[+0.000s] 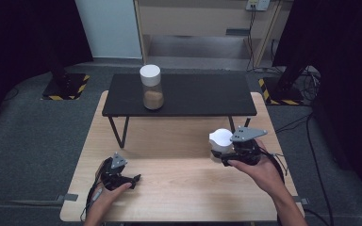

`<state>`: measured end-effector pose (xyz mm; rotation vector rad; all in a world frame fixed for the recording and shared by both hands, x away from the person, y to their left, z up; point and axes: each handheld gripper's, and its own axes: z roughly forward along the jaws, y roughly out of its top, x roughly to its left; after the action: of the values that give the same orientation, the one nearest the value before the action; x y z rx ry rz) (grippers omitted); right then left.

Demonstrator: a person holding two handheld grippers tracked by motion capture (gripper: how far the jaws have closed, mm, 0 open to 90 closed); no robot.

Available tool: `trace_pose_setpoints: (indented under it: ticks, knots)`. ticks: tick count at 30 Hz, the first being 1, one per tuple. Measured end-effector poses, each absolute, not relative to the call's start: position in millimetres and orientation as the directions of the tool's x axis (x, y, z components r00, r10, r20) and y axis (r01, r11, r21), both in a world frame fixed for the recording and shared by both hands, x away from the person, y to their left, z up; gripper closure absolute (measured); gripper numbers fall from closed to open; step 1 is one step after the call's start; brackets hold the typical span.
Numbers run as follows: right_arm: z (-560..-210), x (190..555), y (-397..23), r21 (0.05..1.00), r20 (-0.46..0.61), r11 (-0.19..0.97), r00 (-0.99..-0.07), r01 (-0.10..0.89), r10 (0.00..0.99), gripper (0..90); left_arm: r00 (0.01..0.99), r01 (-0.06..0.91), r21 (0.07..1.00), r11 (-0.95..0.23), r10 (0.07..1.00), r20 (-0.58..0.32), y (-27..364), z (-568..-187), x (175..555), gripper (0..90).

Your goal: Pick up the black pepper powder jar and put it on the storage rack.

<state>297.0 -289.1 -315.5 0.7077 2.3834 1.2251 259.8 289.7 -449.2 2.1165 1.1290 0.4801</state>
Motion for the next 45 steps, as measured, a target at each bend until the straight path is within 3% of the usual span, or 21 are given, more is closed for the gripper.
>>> trace_pose_setpoints:
  ticks: [23,34,45]
  knots:
    - [-214,312,-267,0.831,-0.108,0.499,-0.809,0.246,0.578,31.5,0.557,0.58,0.714,-0.393,0.831,0.005,290,-449,260,0.6]
    - [-185,335,-257,0.837,-0.127,0.494,-0.795,0.234,0.593,31.5,0.556,0.58,0.715,-0.391,0.831,0.003,290,-449,260,0.5]
    - [-186,363,-249,0.847,-0.116,0.469,-0.773,0.251,0.623,31.5,0.557,0.58,0.714,-0.392,0.831,0.003,290,-449,260,0.4]
